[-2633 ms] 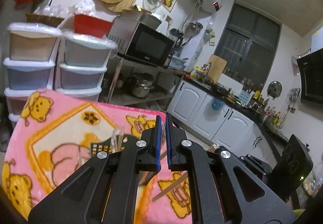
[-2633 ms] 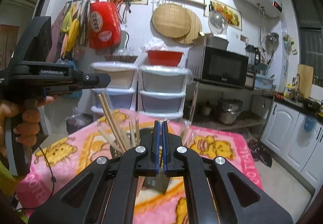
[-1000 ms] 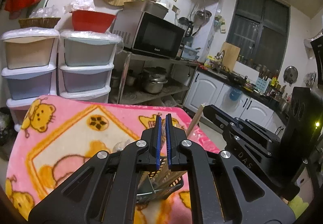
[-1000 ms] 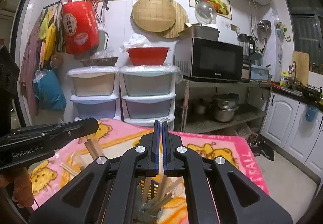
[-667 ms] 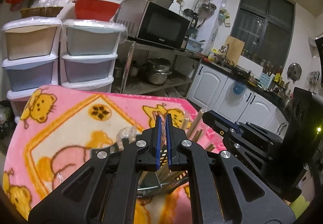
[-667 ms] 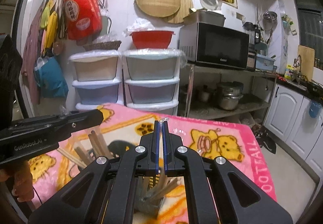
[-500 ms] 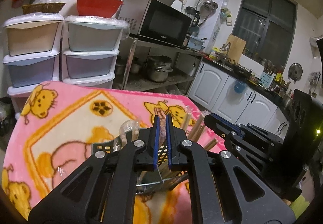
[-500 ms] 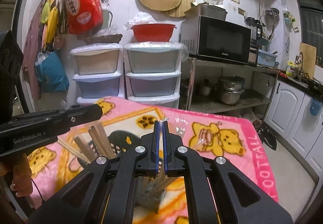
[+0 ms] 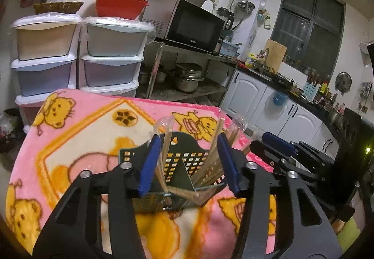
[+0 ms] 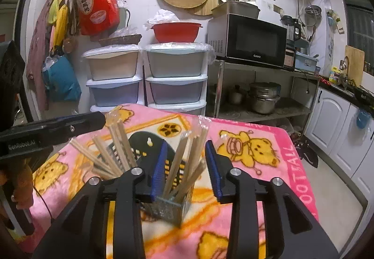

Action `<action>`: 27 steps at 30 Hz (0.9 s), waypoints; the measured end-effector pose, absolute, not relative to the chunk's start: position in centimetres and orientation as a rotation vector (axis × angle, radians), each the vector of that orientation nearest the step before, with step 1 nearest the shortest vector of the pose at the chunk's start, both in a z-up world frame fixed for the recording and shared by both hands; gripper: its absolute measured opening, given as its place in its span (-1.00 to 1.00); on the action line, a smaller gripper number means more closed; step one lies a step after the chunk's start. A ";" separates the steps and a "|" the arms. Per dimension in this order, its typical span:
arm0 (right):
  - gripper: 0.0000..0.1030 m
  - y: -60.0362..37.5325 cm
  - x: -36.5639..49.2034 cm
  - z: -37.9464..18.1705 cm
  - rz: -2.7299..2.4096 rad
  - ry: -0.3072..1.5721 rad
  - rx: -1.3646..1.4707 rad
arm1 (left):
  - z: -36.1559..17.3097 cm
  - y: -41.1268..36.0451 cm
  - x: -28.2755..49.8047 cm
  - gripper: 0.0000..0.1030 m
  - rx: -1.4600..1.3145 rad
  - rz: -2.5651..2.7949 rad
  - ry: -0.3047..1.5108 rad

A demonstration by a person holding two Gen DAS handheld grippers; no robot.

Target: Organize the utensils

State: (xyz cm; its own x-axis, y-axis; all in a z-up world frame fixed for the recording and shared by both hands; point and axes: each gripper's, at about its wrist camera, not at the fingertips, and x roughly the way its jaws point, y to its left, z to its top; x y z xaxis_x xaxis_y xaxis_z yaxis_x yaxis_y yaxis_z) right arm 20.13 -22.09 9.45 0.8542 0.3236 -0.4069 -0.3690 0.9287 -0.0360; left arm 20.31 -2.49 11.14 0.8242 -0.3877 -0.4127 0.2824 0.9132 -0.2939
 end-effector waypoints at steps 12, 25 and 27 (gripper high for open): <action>0.17 -22.8 16.3 8.2 0.383 0.425 -0.103 | 9.4 -0.8 16.6 0.73 -0.240 -0.306 0.528; 0.59 -22.8 13.3 4.6 0.385 0.504 -0.092 | 5.5 -0.6 14.1 0.79 -0.206 -0.245 0.604; 0.61 -22.8 12.9 3.9 0.384 0.516 -0.088 | 4.8 -0.8 13.6 0.79 -0.193 -0.240 0.603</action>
